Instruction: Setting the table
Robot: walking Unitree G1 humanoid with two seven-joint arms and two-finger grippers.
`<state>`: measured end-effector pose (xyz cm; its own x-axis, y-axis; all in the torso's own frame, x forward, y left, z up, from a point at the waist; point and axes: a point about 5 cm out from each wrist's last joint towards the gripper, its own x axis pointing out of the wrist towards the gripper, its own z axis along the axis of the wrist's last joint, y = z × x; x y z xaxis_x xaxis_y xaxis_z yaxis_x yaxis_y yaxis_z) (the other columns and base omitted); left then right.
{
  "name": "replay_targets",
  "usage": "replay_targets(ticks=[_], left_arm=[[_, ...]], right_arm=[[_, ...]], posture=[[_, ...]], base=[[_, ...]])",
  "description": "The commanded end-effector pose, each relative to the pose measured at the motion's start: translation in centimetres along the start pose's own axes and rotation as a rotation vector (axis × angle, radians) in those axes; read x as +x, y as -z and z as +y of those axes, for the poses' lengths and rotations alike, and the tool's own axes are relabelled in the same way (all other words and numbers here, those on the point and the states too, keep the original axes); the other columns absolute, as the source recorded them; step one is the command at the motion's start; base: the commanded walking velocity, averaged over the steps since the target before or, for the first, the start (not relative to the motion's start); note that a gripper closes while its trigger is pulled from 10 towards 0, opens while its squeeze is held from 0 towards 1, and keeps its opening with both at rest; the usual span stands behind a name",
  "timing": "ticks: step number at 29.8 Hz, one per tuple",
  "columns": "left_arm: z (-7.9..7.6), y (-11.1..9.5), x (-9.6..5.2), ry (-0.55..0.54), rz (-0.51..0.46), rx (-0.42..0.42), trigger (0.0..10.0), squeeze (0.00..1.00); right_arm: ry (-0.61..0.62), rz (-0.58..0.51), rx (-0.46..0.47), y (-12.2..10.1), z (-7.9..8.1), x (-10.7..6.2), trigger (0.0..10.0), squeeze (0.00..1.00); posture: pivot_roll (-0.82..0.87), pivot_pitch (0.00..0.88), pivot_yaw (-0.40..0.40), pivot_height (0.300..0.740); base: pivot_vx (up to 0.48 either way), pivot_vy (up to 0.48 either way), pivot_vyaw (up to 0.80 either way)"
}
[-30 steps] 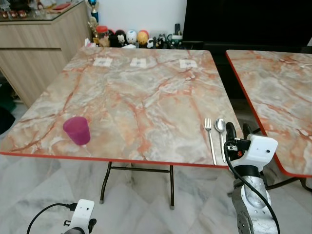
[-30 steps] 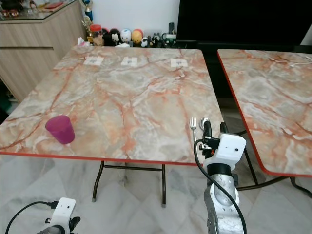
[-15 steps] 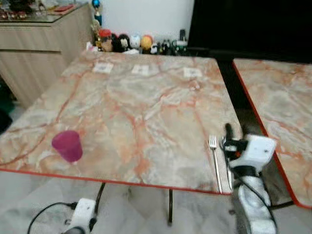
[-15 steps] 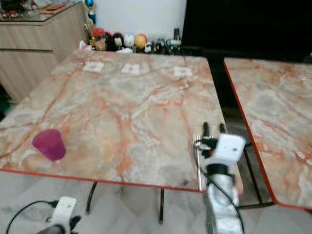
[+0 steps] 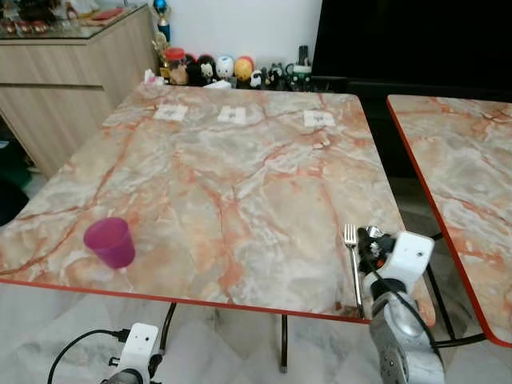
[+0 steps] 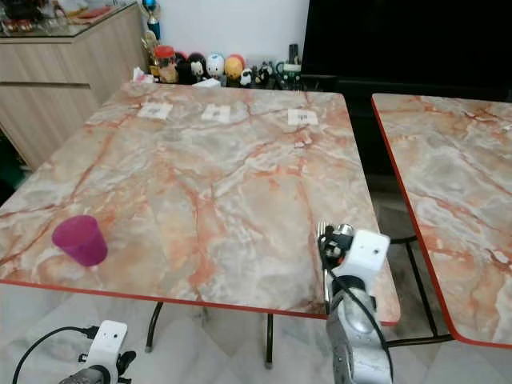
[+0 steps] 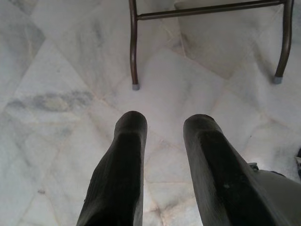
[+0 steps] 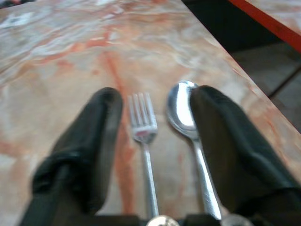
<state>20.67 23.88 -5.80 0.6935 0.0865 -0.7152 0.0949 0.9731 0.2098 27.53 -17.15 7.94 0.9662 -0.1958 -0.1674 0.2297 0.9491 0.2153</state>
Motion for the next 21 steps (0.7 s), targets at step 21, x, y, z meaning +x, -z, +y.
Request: replay_targets(ticks=[21], left_arm=[[0.2,0.3,-0.1,0.001,0.015,0.007,10.0,0.0]], right_arm=[[0.075,0.158,0.054,1.8,-1.3,0.3,10.0,0.0]], posture=[[0.05,0.02,-0.003,0.74]], base=[[0.0,0.0,0.0]])
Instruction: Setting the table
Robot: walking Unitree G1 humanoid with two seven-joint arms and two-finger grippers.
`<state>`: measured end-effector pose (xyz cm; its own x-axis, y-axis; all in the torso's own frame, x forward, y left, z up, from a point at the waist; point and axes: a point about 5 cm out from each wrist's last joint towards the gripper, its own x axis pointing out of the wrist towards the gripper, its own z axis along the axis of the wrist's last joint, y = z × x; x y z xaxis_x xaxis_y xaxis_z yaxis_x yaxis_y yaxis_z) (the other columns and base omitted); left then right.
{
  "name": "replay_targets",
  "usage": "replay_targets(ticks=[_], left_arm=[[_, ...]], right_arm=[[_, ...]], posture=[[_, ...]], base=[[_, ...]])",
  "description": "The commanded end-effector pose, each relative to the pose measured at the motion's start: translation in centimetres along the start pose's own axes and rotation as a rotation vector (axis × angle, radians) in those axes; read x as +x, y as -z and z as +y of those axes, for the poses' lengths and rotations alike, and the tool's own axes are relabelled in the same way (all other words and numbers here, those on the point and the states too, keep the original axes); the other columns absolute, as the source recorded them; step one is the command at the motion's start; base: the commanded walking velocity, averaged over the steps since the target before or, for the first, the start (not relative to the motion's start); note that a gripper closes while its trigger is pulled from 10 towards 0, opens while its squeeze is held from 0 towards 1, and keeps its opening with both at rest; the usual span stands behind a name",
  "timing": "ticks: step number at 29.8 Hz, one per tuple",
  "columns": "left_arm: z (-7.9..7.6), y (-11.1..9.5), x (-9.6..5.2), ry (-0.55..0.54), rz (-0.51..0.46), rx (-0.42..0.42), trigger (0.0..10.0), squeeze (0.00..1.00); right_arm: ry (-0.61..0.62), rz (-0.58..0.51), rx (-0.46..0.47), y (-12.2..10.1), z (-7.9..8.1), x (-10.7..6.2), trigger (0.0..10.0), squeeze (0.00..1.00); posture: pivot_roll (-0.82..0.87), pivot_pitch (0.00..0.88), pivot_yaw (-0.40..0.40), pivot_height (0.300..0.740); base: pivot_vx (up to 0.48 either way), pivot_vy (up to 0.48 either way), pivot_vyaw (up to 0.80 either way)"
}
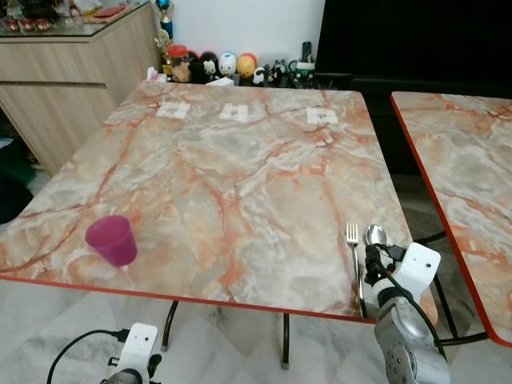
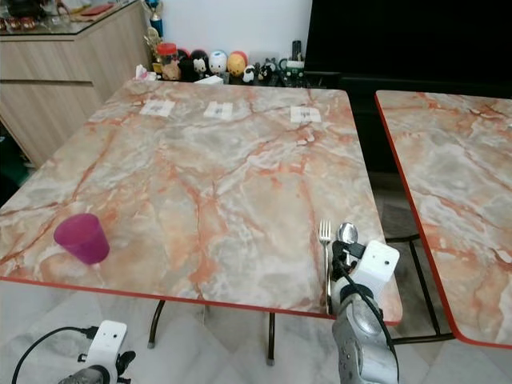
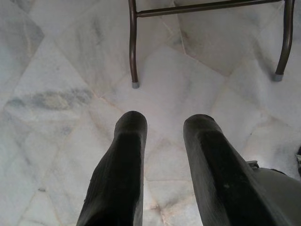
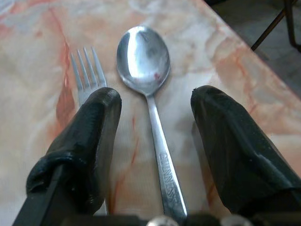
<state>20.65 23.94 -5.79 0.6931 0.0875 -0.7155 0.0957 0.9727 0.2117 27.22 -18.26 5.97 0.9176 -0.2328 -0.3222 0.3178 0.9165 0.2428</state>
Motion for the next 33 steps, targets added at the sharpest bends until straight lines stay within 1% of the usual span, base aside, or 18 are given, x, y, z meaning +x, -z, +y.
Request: replay_targets(ticks=[1,9,10,11,12,13,16,17,18,19,20,33], left_arm=[[0.16,0.33,-0.09,0.002,0.015,0.006,10.0,0.0],[0.14,0.33,-0.09,0.003,0.015,0.006,10.0,0.0],[0.15,0.34,-0.09,0.003,0.015,0.006,10.0,0.0],[0.15,0.35,-0.1,0.003,0.015,0.007,10.0,0.0],[0.16,0.36,-0.1,0.003,0.016,0.007,10.0,0.0],[0.15,0.36,-0.1,0.003,0.016,0.007,10.0,0.0],[0.16,0.37,-0.1,0.003,0.016,0.006,10.0,0.0],[0.16,0.37,-0.1,0.003,0.016,0.006,10.0,0.0],[0.16,0.38,-0.1,0.002,0.016,0.005,10.0,0.0],[0.16,0.39,-0.11,0.002,0.016,0.005,10.0,0.0],[0.16,0.39,-0.11,0.002,0.017,0.005,10.0,0.0],[0.08,0.49,-0.12,0.007,0.021,0.005,10.0,0.0]], right_arm=[[-0.006,0.015,0.004,0.16,0.31,0.07,10.0,0.0],[0.009,0.042,-0.008,0.44,0.04,0.09,10.0,0.0],[0.009,0.048,-0.01,0.47,0.02,0.12,8.9,0.0],[0.008,0.054,-0.015,0.52,0.0,0.16,4.8,0.0],[0.008,0.058,-0.021,0.55,-0.03,0.19,2.9,0.0],[0.008,0.062,-0.024,0.59,-0.04,0.22,2.4,0.0],[0.007,0.069,-0.029,0.66,-0.04,0.27,2.3,0.0],[0.008,0.074,-0.034,0.71,-0.05,0.29,2.1,0.0],[0.009,0.087,-0.044,0.81,-0.05,0.34,2.3,0.0],[0.009,0.09,-0.047,0.83,-0.06,0.36,0.9,0.0],[0.009,0.091,-0.051,0.83,-0.07,0.38,0.0,0.0],[0.009,0.1,-0.064,0.77,-0.24,0.47,0.0,0.0]], posture=[[0.05,0.02,-0.003,0.74],[0.05,0.02,-0.003,0.74],[0.05,0.02,-0.002,0.74],[0.05,0.02,-0.002,0.74],[0.05,0.02,-0.002,0.74],[0.05,0.02,-0.002,0.74],[0.05,0.02,-0.002,0.74],[0.05,0.02,-0.002,0.74],[0.05,0.02,-0.002,0.74],[0.05,0.02,-0.002,0.74],[0.05,0.02,-0.002,0.74],[0.05,0.021,-0.005,0.74]], base=[[0.0,0.0,0.0],[0.0,0.0,0.0],[0.0,0.0,0.0],[0.0,0.0,0.0],[0.0,0.0,0.0],[0.0,0.0,0.0],[0.0,0.0,0.0],[0.0,0.0,0.0],[0.0,0.0,0.0],[0.0,0.0,0.0],[0.0,0.0,0.0],[0.0,0.0,0.0]])
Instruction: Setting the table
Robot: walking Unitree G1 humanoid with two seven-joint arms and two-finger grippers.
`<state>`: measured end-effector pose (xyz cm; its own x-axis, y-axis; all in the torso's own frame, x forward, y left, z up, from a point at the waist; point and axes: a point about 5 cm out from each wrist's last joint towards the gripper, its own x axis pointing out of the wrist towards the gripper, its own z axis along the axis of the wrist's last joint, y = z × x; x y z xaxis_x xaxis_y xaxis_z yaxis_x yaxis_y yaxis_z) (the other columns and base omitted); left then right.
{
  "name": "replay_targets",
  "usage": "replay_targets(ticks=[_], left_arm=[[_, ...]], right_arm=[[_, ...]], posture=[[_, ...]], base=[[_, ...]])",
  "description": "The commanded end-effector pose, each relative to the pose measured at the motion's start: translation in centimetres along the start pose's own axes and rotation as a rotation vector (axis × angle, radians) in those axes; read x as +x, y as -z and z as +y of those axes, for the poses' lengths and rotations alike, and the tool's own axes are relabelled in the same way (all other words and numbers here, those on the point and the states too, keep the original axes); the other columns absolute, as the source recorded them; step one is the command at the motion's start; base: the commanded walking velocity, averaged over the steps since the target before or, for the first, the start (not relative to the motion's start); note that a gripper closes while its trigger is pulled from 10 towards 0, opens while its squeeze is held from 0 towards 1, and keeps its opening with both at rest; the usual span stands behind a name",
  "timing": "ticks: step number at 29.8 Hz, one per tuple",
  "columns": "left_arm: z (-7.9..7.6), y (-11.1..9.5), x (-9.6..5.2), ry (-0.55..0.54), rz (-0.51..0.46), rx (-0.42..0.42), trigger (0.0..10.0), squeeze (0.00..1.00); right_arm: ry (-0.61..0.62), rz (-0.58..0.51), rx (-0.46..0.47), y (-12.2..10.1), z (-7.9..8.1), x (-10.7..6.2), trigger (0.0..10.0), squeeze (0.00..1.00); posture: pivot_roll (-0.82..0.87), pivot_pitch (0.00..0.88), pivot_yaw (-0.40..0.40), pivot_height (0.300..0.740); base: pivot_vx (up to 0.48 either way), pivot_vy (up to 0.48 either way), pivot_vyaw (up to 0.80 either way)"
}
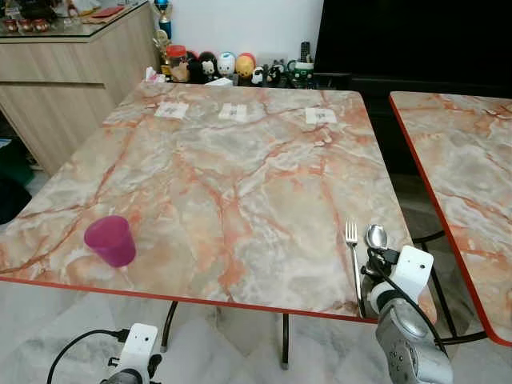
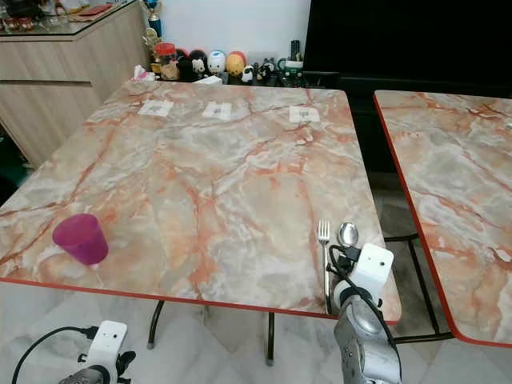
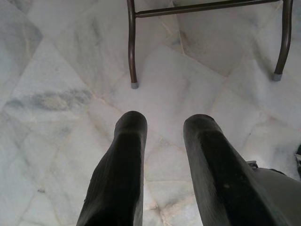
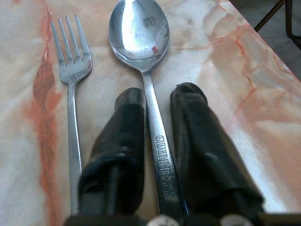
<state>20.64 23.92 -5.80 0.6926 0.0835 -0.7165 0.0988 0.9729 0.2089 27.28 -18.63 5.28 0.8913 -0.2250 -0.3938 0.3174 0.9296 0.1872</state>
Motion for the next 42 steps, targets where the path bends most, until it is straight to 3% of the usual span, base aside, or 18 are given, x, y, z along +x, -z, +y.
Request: replay_targets(ticks=[1,18,27,33,34,36,37,39,42], left_arm=[[0.1,0.5,-0.1,0.003,0.022,0.004,10.0,0.0],[0.1,0.6,-0.1,0.002,0.025,0.006,10.0,0.0],[0.1,0.5,-0.1,0.0,0.024,0.009,10.0,0.0],[0.1,0.6,-0.1,-0.002,0.026,0.011,10.0,0.0],[0.1,0.6,-0.1,-0.002,0.027,0.012,10.0,0.0],[0.1,0.6,-0.1,-0.002,0.027,0.013,10.0,0.0],[0.1,0.6,-0.1,-0.001,0.027,0.015,10.0,0.0],[0.1,0.5,-0.1,-0.001,0.026,0.017,10.0,0.0],[0.1,0.6,-0.1,-0.004,0.026,0.023,10.0,0.0]], right_arm=[[-0.01,0.025,-0.01,0.3,0.3,0.1,0.0,0.0],[0.001,-0.006,-0.012,-0.1,0.2,0.2,0.0,0.0],[0.053,-0.179,0.034,-2.3,-0.5,-0.2,0.0,0.0],[-0.002,-0.286,0.084,-3.4,0.1,-0.7,0.0,0.0],[-0.007,-0.311,0.055,-3.7,0.2,-0.8,1.9,0.0],[-0.009,-0.326,0.033,-3.8,0.3,-0.8,1.9,0.0],[-0.013,-0.363,-0.001,-4.0,0.5,-1.0,10.0,0.0],[-0.031,-0.416,-0.029,-4.5,0.9,-1.4,10.0,0.0],[-0.094,-0.506,-0.142,-5.3,2.0,-2.0,10.0,0.0]], posture=[[0.05,0.021,-0.005,0.74],[0.05,0.019,-0.007,0.74],[0.05,0.019,-0.006,0.74],[0.05,0.02,-0.006,0.74],[0.05,0.02,-0.006,0.74],[0.05,0.02,-0.006,0.74],[0.05,0.018,-0.005,0.74],[0.05,0.018,-0.005,0.74],[0.05,0.018,-0.006,0.74]], base=[[0.0,0.0,0.0],[0.0,0.0,0.0],[0.0,0.0,0.0],[0.0,0.0,0.0],[0.0,0.0,0.0],[0.0,0.0,0.0],[0.0,0.0,0.0],[0.0,0.0,0.0],[0.0,0.0,0.0]])
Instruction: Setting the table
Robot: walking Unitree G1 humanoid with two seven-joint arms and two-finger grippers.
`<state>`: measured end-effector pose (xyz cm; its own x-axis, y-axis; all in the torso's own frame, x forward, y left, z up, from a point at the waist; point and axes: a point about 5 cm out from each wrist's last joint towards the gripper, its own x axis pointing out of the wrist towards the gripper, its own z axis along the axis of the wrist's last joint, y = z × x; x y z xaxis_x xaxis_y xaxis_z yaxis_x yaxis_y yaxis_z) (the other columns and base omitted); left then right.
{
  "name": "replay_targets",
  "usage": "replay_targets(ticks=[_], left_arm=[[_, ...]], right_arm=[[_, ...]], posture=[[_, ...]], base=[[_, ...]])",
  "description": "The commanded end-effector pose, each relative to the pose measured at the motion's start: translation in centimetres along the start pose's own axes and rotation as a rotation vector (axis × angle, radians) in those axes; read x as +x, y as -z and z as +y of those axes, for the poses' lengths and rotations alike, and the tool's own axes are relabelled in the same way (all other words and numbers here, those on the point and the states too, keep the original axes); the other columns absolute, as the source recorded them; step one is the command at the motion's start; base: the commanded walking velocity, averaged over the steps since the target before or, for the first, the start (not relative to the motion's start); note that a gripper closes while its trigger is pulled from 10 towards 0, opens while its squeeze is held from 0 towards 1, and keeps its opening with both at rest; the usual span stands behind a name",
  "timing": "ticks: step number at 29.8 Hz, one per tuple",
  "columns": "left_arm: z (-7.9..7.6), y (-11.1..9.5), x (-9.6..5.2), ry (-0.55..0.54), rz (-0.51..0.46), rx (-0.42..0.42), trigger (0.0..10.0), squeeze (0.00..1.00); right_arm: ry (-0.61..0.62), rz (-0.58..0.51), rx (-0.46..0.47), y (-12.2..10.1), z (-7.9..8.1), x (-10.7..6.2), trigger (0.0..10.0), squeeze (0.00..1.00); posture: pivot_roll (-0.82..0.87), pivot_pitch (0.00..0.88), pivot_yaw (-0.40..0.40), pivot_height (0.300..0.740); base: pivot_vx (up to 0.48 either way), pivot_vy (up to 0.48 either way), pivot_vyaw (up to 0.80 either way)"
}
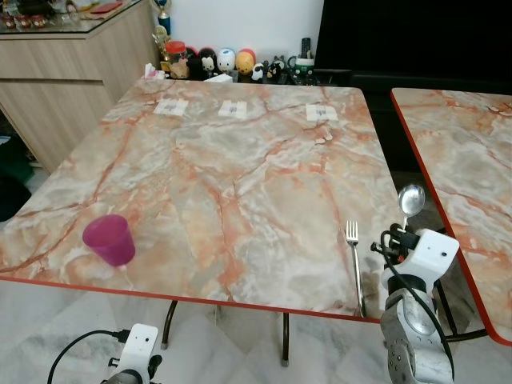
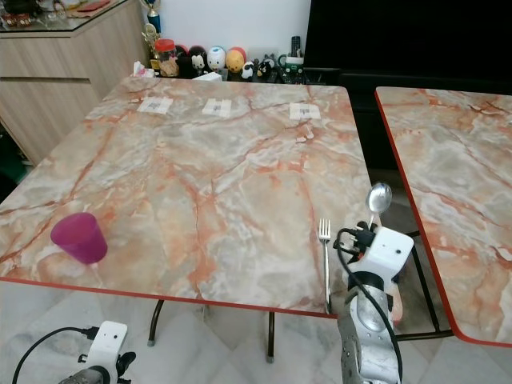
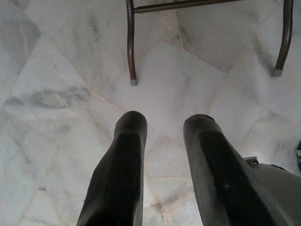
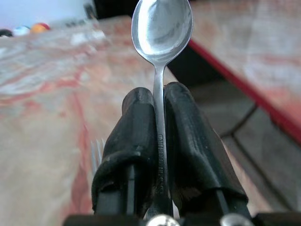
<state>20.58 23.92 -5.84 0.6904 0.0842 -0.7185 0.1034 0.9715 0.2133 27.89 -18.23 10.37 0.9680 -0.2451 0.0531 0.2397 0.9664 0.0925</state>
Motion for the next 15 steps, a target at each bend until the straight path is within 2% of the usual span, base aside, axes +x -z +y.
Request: replay_targets(ticks=[1,4,5,15], left_arm=[[0.1,0.5,-0.1,-0.004,0.024,0.02,10.0,0.0],[0.1,0.6,-0.1,-0.004,0.026,0.027,10.0,0.0],[0.1,0.6,-0.1,-0.004,0.026,0.028,10.0,0.0],[0.1,0.6,-0.1,-0.004,0.03,0.037,10.0,0.0]], right_arm=[[-0.059,-0.067,-0.03,-1.0,0.8,-0.2,10.0,0.0],[-0.106,-0.101,-0.025,-1.4,1.5,-0.2,10.0,0.0],[-0.119,-0.12,-0.047,-1.7,1.5,-0.1,10.0,0.0],[-0.115,-0.158,-0.05,-2.1,1.1,0.0,10.0,0.0]], posture=[[0.05,0.018,-0.006,0.74],[0.05,0.015,-0.007,0.74],[0.05,0.015,-0.007,0.74],[0.04,0.013,-0.006,0.74]], base=[[0.0,0.0,0.0],[0.0,0.0,0.0],[0.0,-0.255,0.0],[0.0,-0.326,0.0]])
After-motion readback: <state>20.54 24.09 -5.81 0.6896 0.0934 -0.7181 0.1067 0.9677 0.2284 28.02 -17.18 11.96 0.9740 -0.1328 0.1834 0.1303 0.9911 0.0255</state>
